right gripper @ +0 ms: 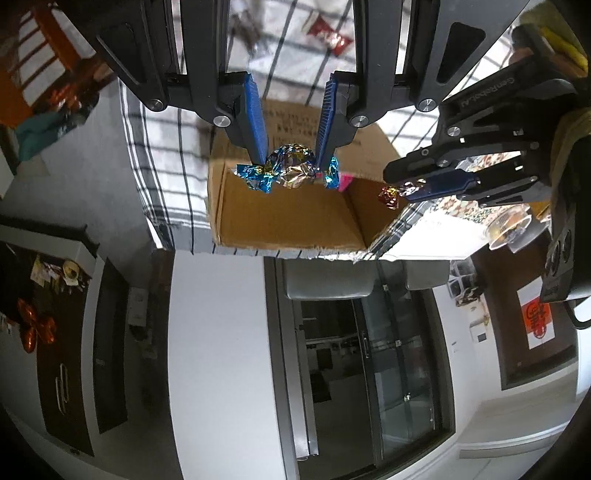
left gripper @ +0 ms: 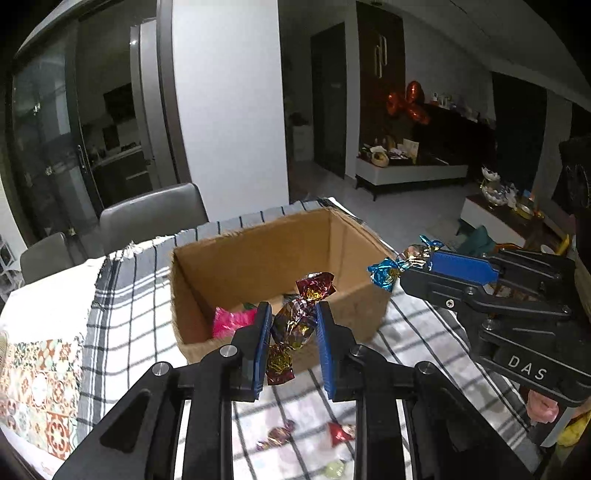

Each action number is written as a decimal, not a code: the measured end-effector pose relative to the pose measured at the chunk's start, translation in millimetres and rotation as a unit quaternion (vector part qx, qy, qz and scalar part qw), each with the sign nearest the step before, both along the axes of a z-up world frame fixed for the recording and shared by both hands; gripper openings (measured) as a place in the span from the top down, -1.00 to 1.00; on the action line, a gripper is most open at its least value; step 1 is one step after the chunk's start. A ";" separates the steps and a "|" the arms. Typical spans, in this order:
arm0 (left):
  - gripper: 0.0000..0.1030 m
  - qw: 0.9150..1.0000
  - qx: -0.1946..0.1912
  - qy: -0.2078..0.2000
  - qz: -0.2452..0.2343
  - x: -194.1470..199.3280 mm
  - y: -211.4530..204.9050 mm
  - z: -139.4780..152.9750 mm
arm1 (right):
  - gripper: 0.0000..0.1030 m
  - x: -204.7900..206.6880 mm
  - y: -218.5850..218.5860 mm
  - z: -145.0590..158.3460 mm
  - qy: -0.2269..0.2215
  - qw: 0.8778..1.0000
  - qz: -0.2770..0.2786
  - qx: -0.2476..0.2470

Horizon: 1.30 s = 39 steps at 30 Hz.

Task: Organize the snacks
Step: 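Carry both candies over the box and open both tools to drop them, then withdraw both tools from the box toward the red bar and green candy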

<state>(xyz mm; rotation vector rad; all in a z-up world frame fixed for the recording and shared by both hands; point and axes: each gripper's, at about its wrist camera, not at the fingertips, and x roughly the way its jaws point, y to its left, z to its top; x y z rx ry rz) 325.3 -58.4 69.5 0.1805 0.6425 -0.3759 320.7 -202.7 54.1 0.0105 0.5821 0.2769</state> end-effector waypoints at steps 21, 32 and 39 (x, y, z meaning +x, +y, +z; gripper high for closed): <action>-0.06 0.999 0.001 -0.001 0.036 67.1 12.3 -10.7 | 0.13 67.9 16.5 -18.7 0.019 1.000 0.004 -0.024; -0.09 0.999 0.021 -0.030 0.035 16.6 14.4 -5.5 | 0.13 21.8 15.1 -9.1 -0.016 0.999 0.005 -0.036; -0.15 0.998 0.012 -0.041 0.038 -18.1 21.1 1.6 | 0.13 -14.2 13.8 -9.0 -0.024 0.999 0.016 -0.031</action>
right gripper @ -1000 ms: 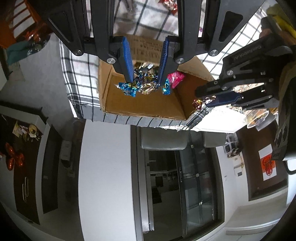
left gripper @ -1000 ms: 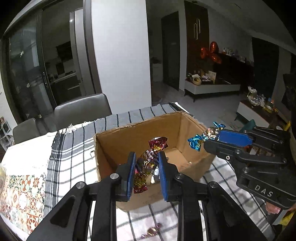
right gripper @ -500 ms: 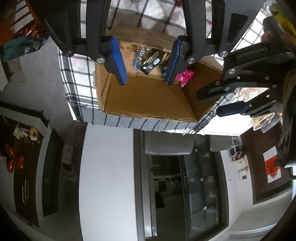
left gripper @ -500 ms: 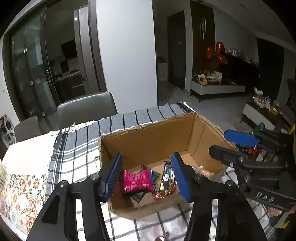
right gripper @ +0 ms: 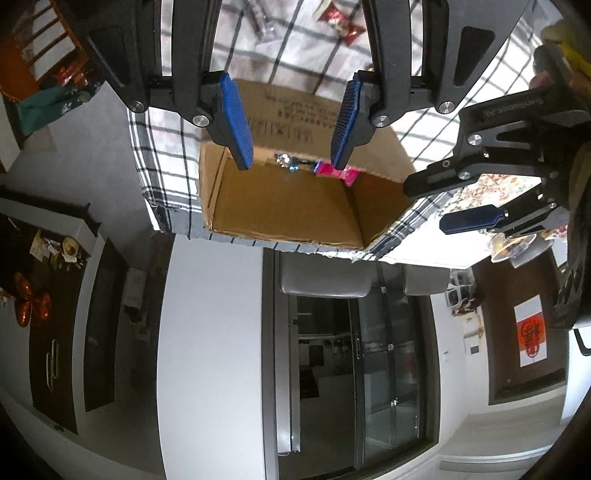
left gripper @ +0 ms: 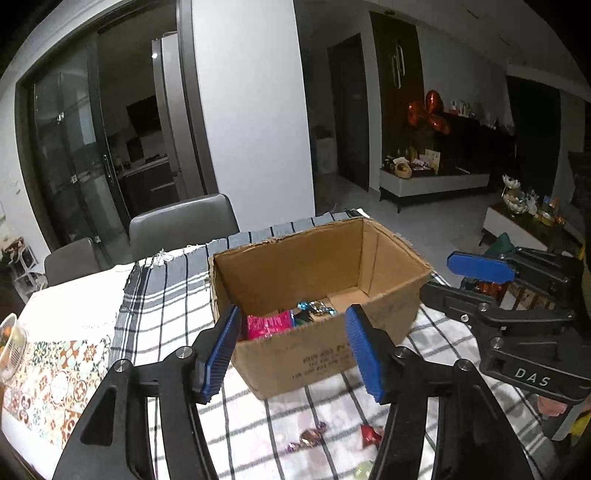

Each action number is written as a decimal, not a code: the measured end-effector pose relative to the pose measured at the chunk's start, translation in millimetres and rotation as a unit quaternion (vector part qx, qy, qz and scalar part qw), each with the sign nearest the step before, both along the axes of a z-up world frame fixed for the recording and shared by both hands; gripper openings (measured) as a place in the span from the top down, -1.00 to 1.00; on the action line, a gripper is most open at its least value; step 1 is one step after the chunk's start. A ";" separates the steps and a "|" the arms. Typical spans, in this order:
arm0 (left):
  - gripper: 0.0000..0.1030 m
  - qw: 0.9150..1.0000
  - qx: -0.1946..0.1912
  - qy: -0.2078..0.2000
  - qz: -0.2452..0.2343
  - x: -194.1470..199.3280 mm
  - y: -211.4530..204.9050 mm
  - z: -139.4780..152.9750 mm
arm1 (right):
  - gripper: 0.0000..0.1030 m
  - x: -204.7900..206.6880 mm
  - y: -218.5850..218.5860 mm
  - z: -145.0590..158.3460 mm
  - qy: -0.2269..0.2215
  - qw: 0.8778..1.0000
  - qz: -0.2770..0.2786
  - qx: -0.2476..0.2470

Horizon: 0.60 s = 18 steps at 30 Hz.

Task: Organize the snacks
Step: 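Withdraw both tools from the box toward the red bar and green candy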

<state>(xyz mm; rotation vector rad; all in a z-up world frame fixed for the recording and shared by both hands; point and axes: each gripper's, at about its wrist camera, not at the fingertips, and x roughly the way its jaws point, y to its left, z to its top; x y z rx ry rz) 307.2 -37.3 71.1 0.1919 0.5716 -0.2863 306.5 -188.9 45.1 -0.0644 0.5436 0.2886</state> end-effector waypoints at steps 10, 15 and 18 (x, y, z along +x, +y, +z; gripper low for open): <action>-0.15 1.000 0.017 0.009 -0.015 -39.8 -0.6 -20.3 | 0.13 -29.7 9.4 -18.7 0.019 0.999 0.031 -0.013; -0.15 0.999 0.021 0.024 -0.021 -54.3 -1.8 -35.4 | 0.13 -39.0 11.4 -33.0 0.036 0.998 0.043 -0.020; -0.14 0.999 0.027 0.037 -0.028 -60.4 -3.7 -46.9 | 0.13 -43.0 13.0 -43.0 0.049 0.997 0.053 -0.030</action>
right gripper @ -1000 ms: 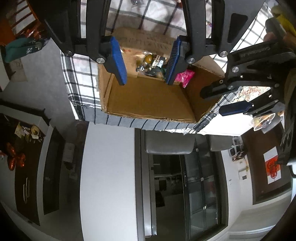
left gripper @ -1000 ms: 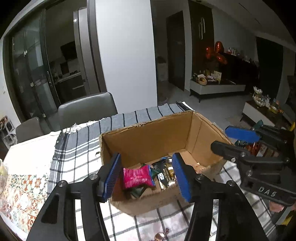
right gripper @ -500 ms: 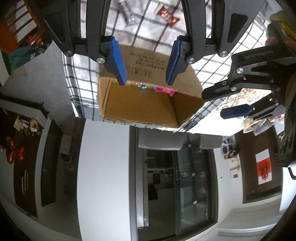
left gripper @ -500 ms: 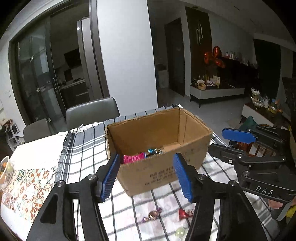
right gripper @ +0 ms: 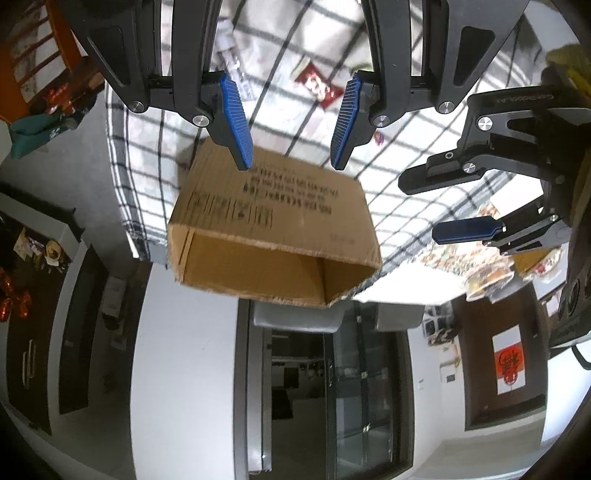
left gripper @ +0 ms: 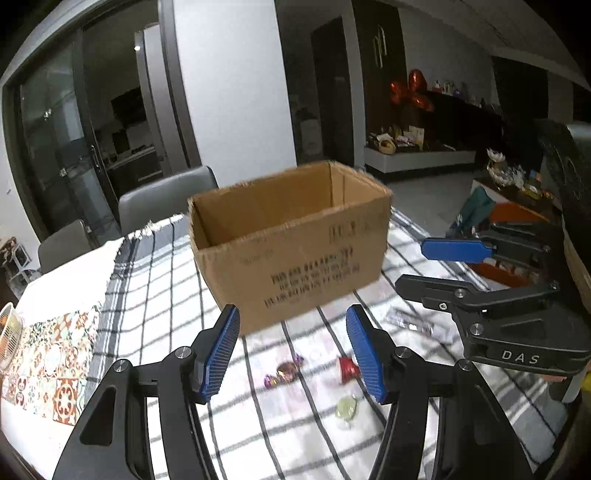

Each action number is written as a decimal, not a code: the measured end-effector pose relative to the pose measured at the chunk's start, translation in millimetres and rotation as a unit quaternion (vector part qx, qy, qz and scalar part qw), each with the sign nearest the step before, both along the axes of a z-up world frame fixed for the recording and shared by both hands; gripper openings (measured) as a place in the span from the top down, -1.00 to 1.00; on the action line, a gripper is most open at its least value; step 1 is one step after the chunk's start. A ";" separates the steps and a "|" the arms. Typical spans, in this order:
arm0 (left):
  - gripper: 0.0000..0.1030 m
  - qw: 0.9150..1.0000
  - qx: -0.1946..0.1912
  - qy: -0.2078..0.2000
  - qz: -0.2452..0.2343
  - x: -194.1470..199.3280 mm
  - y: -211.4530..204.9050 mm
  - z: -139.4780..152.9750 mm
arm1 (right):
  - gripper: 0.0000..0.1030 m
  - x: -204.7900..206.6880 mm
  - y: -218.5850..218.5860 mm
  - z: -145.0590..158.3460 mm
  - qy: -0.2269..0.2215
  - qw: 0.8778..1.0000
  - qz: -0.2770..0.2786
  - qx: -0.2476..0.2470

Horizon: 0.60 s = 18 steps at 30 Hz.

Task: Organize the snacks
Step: 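Withdraw both tools from the box toward the red bar and green candy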

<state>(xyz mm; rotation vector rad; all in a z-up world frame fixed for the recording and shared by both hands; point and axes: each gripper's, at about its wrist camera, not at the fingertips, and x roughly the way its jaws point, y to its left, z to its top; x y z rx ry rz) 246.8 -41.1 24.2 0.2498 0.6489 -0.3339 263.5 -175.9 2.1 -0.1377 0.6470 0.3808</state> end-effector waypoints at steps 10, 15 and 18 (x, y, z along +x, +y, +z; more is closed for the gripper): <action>-0.06 0.998 0.009 0.049 -0.029 -12.0 -10.1 -38.4 | 0.13 -7.3 2.6 -34.1 0.046 0.998 0.028 -0.018; 0.02 0.995 0.009 0.085 -0.045 -13.9 -10.8 -61.6 | 0.14 -6.4 5.4 -51.8 0.069 0.996 0.046 -0.027; 0.08 0.993 0.007 0.109 -0.053 -11.0 -10.6 -72.4 | 0.14 -4.0 8.0 -63.3 0.083 0.995 0.052 -0.035</action>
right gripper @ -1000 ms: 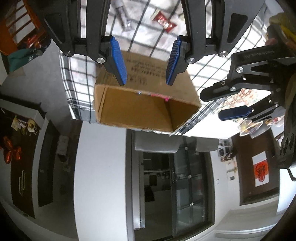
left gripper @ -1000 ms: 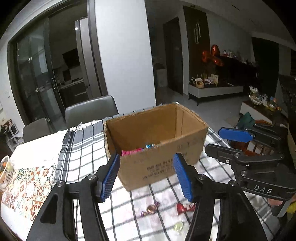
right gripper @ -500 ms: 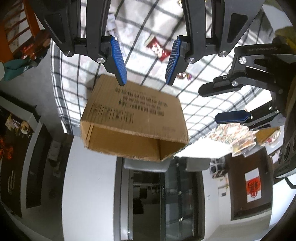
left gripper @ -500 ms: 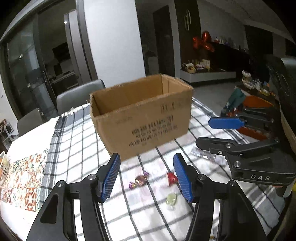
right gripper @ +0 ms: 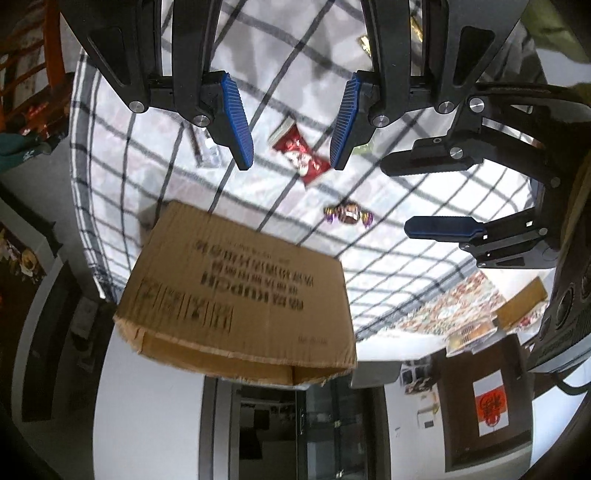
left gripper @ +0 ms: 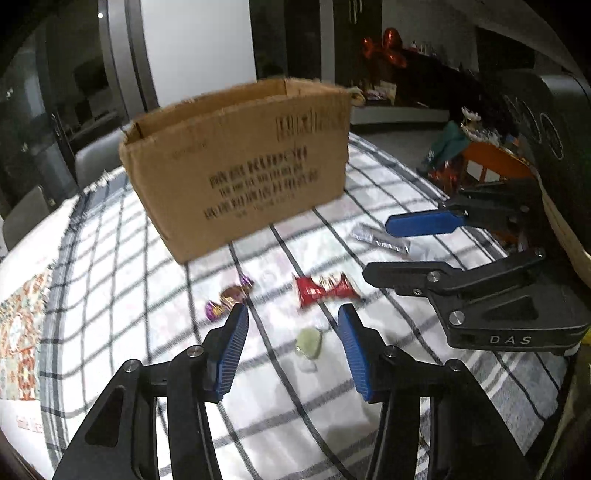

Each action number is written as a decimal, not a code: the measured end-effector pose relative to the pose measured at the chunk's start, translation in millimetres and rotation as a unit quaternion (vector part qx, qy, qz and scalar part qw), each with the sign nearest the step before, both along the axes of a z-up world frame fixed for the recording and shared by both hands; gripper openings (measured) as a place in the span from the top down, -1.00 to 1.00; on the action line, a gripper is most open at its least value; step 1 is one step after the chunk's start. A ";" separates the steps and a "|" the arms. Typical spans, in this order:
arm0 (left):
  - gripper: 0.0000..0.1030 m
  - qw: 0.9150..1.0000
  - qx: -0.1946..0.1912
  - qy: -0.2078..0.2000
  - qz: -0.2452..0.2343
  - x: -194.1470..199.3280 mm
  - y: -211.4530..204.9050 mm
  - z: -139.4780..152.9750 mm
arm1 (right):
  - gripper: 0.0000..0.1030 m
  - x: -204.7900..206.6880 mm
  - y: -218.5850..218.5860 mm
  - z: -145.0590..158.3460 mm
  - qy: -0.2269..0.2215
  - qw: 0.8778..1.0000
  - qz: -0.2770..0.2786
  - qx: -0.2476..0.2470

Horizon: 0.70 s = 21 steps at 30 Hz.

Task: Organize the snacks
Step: 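Withdraw both tools from the box toward the red bar and green candy, then grasp green candy with left tool while right tool grasps red wrapped bar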

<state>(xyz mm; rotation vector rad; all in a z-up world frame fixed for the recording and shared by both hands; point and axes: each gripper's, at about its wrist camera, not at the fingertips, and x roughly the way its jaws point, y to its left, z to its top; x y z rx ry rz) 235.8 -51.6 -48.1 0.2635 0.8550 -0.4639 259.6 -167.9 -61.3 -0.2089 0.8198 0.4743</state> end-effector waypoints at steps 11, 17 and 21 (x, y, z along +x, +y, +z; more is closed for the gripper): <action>0.31 0.998 -0.006 0.060 -0.018 8.6 -2.4 -29.5 | 0.14 10.6 6.4 -28.9 0.036 0.999 0.023 -0.026; 0.50 0.995 -0.021 0.089 -0.026 17.9 -4.8 -41.9 | 0.14 18.2 8.7 -34.4 0.044 0.998 0.030 -0.026; 0.50 0.995 -0.017 0.092 -0.026 21.8 -5.9 -46.2 | 0.14 23.1 10.8 -36.5 0.045 0.998 0.038 -0.029</action>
